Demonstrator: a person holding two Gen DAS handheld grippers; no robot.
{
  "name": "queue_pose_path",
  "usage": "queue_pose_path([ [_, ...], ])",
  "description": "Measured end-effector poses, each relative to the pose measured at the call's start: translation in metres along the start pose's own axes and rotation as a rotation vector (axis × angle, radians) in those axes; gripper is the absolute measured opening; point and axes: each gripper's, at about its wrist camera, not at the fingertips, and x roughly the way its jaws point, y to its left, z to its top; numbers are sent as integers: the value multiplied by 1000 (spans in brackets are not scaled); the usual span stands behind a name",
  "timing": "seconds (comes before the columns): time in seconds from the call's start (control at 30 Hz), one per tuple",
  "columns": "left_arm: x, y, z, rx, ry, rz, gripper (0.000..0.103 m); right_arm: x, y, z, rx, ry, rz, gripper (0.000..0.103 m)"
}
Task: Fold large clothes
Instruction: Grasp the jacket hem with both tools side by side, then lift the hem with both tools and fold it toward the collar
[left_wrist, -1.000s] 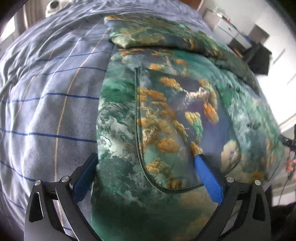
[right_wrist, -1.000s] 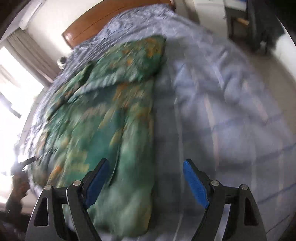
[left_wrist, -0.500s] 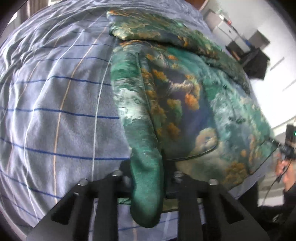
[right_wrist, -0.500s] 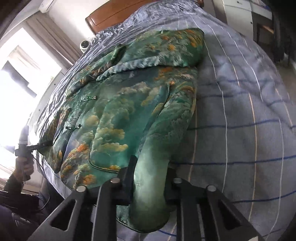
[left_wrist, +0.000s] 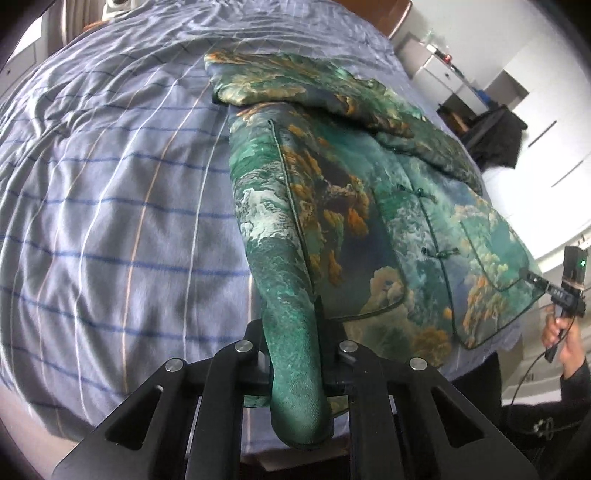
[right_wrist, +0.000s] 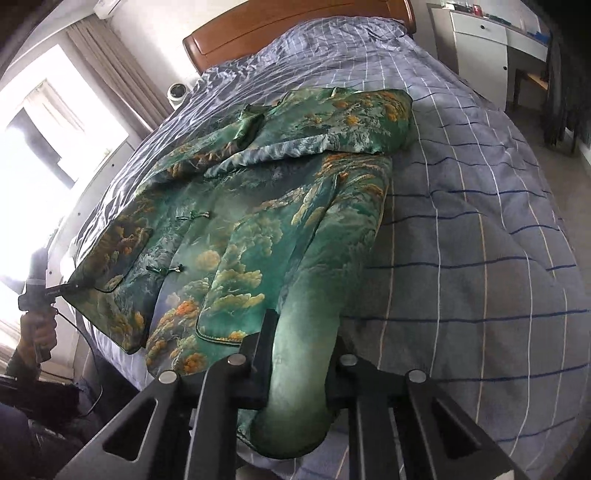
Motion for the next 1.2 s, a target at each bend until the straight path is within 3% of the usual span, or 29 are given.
queue_pose_path([
  [0.43, 4, 10, -14, -23, 50, 4, 12, -10, 2, -36, 7, 86, 13, 16],
  [0.7, 12, 11, -14, -45, 126, -4, 12, -12, 0, -67, 38, 162, 25, 15],
  [0.97, 19, 10, -32, -9, 311, 8, 10, -25, -1, -123, 89, 320, 60, 12],
  [1.07, 4, 7, -3, -26, 270, -44, 9, -35, -1, -122, 129, 310, 109, 11],
  [1.2, -28, 4, 63, -52, 128, -142, 9, -61, -5, -80, 168, 183, 229, 10],
])
